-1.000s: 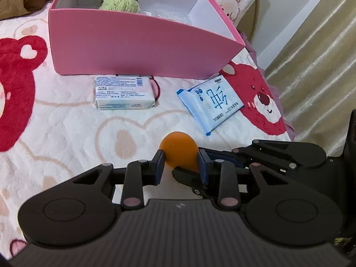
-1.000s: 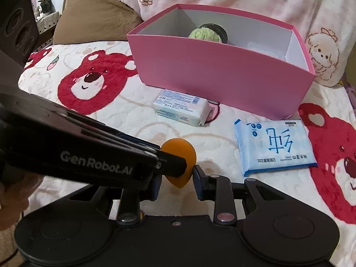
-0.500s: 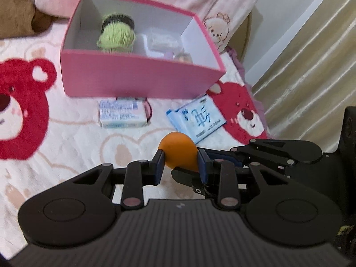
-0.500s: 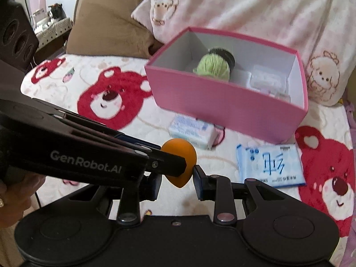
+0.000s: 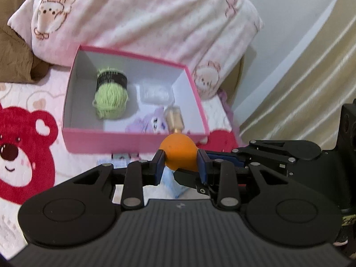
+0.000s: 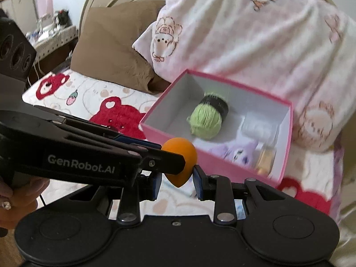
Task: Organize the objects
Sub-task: 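Lift the sponge with the left tool and carry it into the pink box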
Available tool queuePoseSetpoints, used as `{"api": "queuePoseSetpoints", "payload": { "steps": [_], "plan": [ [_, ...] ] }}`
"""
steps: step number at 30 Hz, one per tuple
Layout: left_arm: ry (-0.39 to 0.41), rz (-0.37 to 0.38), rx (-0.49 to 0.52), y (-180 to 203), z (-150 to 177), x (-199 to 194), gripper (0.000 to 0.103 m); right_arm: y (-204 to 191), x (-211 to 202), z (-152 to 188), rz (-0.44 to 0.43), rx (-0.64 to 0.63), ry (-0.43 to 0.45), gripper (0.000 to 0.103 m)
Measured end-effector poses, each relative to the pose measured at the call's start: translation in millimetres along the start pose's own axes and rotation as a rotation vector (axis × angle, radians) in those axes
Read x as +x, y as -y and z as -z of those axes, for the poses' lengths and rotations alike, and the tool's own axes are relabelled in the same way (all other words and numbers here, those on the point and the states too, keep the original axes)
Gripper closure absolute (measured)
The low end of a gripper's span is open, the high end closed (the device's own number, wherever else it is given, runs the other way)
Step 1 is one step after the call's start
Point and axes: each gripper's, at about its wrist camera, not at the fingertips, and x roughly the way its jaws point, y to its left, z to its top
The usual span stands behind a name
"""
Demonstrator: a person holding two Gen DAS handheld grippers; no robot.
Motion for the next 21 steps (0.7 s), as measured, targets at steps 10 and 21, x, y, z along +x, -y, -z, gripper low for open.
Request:
{"api": "queuePoseSetpoints", "payload": {
  "steps": [10, 21],
  "plan": [
    [0.037, -0.036, -0.082, -3.8, -60.5, 23.8, 0.073, 41.3, 23.3, -65.5, -0.025, 0.020, -0.061, 0.068],
    [-0.069, -0.071, -0.172, -40.2, -79.2, 134.7, 0.071, 108.5, 115.0, -63.7, -0.069, 0.156, -0.148, 0.068]
  ]
}}
